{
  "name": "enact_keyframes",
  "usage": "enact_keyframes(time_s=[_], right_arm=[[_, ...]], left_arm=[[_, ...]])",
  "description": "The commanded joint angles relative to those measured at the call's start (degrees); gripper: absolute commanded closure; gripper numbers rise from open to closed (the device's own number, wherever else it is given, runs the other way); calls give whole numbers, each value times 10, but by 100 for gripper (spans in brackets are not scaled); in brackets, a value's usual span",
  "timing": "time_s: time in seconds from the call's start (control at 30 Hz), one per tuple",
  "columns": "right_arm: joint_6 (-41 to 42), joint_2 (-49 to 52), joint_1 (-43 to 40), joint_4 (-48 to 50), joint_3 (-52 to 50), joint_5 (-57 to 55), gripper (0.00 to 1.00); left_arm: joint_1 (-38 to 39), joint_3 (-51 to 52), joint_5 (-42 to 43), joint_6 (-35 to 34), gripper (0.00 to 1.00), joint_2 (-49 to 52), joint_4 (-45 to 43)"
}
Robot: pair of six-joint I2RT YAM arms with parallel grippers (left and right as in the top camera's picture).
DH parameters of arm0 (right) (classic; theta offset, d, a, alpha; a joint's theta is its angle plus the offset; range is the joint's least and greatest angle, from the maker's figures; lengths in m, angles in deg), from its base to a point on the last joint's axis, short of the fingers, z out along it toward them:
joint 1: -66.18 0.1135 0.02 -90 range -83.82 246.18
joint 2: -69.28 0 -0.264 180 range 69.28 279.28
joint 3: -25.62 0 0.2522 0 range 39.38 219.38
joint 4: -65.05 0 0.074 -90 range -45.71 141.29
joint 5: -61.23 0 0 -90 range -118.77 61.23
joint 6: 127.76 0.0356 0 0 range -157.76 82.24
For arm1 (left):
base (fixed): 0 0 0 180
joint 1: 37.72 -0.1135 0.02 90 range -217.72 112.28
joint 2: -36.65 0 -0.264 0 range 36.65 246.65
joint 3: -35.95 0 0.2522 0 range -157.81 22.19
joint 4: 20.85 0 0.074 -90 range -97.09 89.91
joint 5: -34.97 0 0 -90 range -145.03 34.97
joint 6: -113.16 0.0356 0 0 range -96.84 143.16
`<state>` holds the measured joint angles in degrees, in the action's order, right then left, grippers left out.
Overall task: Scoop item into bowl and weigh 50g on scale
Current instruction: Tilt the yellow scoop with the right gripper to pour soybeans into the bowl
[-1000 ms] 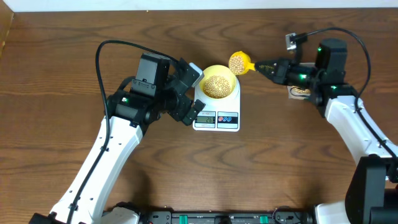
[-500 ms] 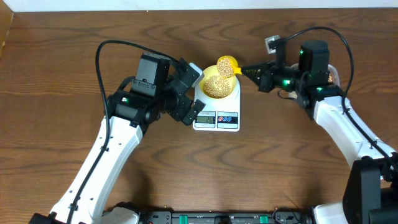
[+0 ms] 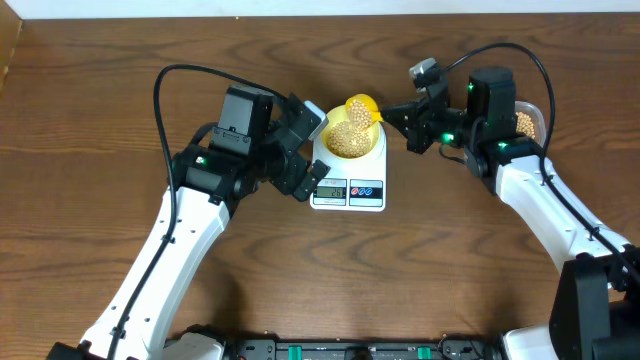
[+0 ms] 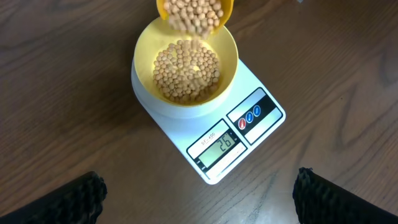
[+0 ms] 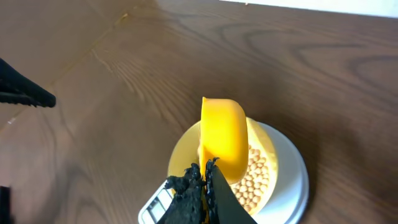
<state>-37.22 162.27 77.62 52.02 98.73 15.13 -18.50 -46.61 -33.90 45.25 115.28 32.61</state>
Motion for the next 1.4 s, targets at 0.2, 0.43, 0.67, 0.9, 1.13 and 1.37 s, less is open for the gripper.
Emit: enact_keyframes(time_s=[0.2,0.43,0.67,0.9,1.13,1.37], right_arm=[[-46,5,8,2,-3,-20,99],[-71,5,11,2,-3,-20,99],[-75,5,11,1,-3,-20,99],[-84,5,13,2,-3,-20,99],[-85,5,13,2,-3,-20,99],[-94,5,14,2,-3,-20,99]], left_arm=[[-2,3,7,-5,2,-9,2],[-2,3,7,-5,2,-9,2],[-2,3,7,-5,2,-9,2],[-2,3,7,-5,2,-9,2],[-2,3,7,-5,2,-9,2],[-2,3,7,-5,2,-9,2]])
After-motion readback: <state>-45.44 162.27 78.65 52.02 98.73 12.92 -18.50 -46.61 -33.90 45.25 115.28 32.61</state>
